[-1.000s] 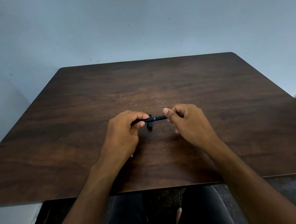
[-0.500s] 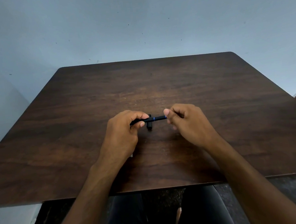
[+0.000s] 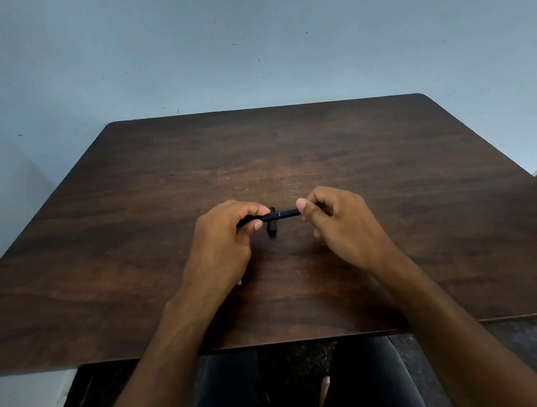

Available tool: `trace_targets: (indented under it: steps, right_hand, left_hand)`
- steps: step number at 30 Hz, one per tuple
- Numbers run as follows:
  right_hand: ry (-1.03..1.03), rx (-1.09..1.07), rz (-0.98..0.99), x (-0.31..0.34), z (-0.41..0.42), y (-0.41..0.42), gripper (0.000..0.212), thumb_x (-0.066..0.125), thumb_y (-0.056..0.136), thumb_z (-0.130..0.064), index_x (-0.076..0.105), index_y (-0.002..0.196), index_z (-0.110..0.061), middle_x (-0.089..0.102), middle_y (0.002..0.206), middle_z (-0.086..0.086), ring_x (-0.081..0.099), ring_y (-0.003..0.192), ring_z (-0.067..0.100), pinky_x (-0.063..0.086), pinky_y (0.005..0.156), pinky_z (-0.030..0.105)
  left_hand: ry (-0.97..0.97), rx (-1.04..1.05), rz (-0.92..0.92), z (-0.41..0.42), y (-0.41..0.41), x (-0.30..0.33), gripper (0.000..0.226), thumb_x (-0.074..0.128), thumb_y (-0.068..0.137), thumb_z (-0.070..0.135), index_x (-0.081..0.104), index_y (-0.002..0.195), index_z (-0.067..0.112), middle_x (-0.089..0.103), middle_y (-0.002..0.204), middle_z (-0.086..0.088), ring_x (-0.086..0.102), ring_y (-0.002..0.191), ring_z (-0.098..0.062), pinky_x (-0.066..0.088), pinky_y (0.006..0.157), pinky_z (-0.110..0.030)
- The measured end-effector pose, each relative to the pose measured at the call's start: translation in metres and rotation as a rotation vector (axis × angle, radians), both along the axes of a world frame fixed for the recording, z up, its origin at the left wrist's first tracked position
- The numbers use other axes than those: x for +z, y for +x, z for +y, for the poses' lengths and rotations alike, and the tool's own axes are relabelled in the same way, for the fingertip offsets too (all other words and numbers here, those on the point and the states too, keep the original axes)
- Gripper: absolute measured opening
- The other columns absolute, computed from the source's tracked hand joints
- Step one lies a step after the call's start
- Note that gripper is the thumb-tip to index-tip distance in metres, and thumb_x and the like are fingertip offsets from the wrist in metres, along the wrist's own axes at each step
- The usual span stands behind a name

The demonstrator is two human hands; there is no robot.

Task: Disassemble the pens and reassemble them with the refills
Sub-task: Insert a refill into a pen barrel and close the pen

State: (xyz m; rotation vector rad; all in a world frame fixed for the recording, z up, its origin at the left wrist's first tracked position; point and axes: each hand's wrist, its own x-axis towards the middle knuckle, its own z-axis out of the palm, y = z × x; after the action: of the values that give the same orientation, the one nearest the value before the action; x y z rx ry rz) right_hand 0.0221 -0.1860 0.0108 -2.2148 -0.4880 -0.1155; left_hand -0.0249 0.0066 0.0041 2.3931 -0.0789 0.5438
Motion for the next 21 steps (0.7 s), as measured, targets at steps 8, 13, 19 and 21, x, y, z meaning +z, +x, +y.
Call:
trace_targets:
  steps: [8, 13, 19, 21]
  right_hand:
    - [0.029, -0.025, 0.043, -0.0025, -0.0041, -0.0002, 0.037, 0.058, 0.095, -0.053, 0.068, 0.08, -0.022, 0.07, 0.072, -0.001, 0.066, 0.064, 0.015, 0.054, 0.062, 0.025]
    - [0.082, -0.001, 0.012, -0.0035, -0.0042, -0.002, 0.006, 0.069, 0.094, -0.023, 0.07, 0.089, -0.019, 0.067, 0.078, -0.005, 0.067, 0.069, 0.021, 0.054, 0.067, 0.031]
    - [0.044, 0.019, 0.017, -0.0007, -0.0033, -0.0022, 0.028, 0.06, 0.1, -0.03, 0.066, 0.077, -0.015, 0.062, 0.064, -0.003, 0.06, 0.062, 0.017, 0.051, 0.064, 0.032]
    - [0.042, 0.016, 0.035, -0.0002, -0.0017, -0.0024, 0.038, 0.055, 0.102, -0.034, 0.064, 0.069, -0.018, 0.066, 0.065, 0.007, 0.064, 0.063, 0.026, 0.055, 0.067, 0.04]
  left_hand:
    - [-0.009, 0.005, 0.004, 0.0025, -0.001, -0.0002, 0.026, 0.07, 0.089, 0.004, 0.075, 0.107, 0.022, 0.069, 0.099, 0.013, 0.061, 0.094, -0.001, 0.038, 0.081, 0.001]
    - [-0.003, 0.001, -0.001, 0.0007, -0.0001, -0.0004, 0.025, 0.071, 0.088, 0.004, 0.076, 0.106, 0.02, 0.071, 0.098, 0.01, 0.06, 0.093, -0.002, 0.037, 0.08, 0.0]
    - [-0.028, -0.002, 0.01, -0.0007, -0.0026, 0.002, 0.025, 0.07, 0.089, 0.003, 0.075, 0.107, 0.019, 0.071, 0.101, 0.009, 0.061, 0.096, -0.003, 0.038, 0.082, 0.0]
    - [-0.022, -0.002, 0.016, -0.0014, -0.0026, 0.0024, 0.025, 0.069, 0.089, 0.003, 0.075, 0.108, 0.019, 0.07, 0.102, 0.01, 0.061, 0.097, -0.002, 0.039, 0.083, 0.0]
